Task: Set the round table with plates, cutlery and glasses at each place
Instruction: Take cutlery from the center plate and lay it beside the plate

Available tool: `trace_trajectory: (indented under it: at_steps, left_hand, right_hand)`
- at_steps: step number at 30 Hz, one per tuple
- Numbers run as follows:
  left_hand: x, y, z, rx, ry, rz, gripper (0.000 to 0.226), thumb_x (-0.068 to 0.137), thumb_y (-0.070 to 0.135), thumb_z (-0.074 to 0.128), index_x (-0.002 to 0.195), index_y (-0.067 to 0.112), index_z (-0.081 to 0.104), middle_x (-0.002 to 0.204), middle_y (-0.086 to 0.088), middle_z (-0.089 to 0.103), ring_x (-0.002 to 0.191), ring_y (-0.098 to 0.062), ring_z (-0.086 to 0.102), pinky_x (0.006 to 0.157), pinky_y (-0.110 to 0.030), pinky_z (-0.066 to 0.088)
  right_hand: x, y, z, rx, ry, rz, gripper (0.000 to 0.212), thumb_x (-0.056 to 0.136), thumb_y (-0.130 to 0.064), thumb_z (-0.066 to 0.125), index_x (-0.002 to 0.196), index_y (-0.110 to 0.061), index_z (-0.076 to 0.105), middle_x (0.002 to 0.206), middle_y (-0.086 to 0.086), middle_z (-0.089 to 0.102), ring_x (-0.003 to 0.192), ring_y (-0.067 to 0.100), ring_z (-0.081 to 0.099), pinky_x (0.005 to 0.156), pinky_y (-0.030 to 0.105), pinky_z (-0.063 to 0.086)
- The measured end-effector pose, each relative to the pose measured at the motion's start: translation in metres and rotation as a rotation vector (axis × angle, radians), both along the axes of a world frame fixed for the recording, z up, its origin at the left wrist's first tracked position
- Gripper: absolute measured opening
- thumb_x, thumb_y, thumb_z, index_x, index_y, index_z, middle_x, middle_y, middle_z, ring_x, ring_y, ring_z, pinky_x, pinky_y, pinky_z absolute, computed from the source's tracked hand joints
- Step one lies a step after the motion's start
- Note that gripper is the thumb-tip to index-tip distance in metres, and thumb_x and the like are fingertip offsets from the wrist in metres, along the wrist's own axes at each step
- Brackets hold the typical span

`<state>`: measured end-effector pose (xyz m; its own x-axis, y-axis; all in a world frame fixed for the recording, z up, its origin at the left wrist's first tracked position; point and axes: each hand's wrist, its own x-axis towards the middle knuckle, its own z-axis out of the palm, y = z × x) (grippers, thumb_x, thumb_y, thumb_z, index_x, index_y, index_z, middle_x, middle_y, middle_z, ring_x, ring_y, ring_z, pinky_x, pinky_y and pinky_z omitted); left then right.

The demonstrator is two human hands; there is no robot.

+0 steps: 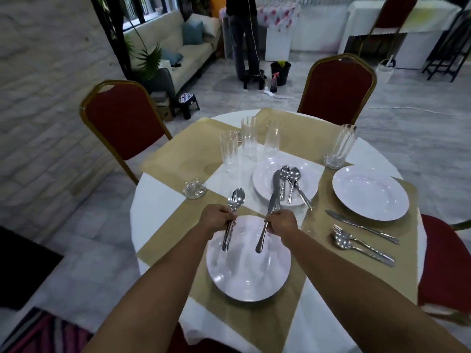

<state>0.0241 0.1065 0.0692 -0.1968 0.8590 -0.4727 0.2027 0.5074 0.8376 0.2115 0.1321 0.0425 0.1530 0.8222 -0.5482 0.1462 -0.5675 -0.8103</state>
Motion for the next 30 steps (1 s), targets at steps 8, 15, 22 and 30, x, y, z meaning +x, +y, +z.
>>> trace_trajectory:
  at_steps: [8,15,22,30]
  left_hand:
    - [-0.068,-0.050,-0.029,0.046,0.131,0.130,0.018,0.076,0.015,0.077,0.061,0.018,0.069,0.066,-0.005,0.067,0.066,-0.021,0.060,0.075,-0.039,0.054]
    - [-0.113,-0.075,-0.045,0.035,0.094,0.275,0.015,0.080,0.013,0.073,0.066,0.016,0.069,0.066,-0.002,0.066,0.070,-0.021,0.060,0.077,-0.037,0.051]
    - [-0.139,-0.086,-0.055,0.013,0.121,0.320,0.007,0.080,0.008,0.072,0.087,0.008,0.073,0.084,-0.006,0.068,0.082,-0.022,0.062,0.083,-0.034,0.051]
    - [-0.147,-0.087,-0.072,-0.028,0.131,0.317,0.003,0.082,0.010,0.071,0.083,0.013,0.070,0.077,-0.001,0.065,0.079,-0.017,0.059,0.067,-0.023,0.042]
  right_hand:
    - [-0.069,-0.043,-0.008,-0.006,0.073,0.020,0.020,0.088,0.006,0.061,0.072,-0.007,0.058,0.074,0.015,0.062,0.064,0.024,0.060,0.067,0.035,0.059]
    - [-0.123,-0.062,-0.011,0.008,0.044,0.087,0.018,0.085,0.001,0.065,0.070,-0.009,0.061,0.072,0.012,0.064,0.064,0.023,0.062,0.083,0.045,0.059]
    - [-0.160,-0.064,-0.018,0.074,-0.159,0.258,0.006,0.077,-0.008,0.060,0.075,-0.013,0.061,0.077,0.013,0.071,0.080,0.033,0.072,0.081,0.049,0.059]
    - [-0.199,-0.059,-0.028,0.145,-0.372,0.340,0.019,0.085,-0.011,0.058,0.104,-0.009,0.059,0.103,0.015,0.069,0.094,0.035,0.067,0.085,0.040,0.055]
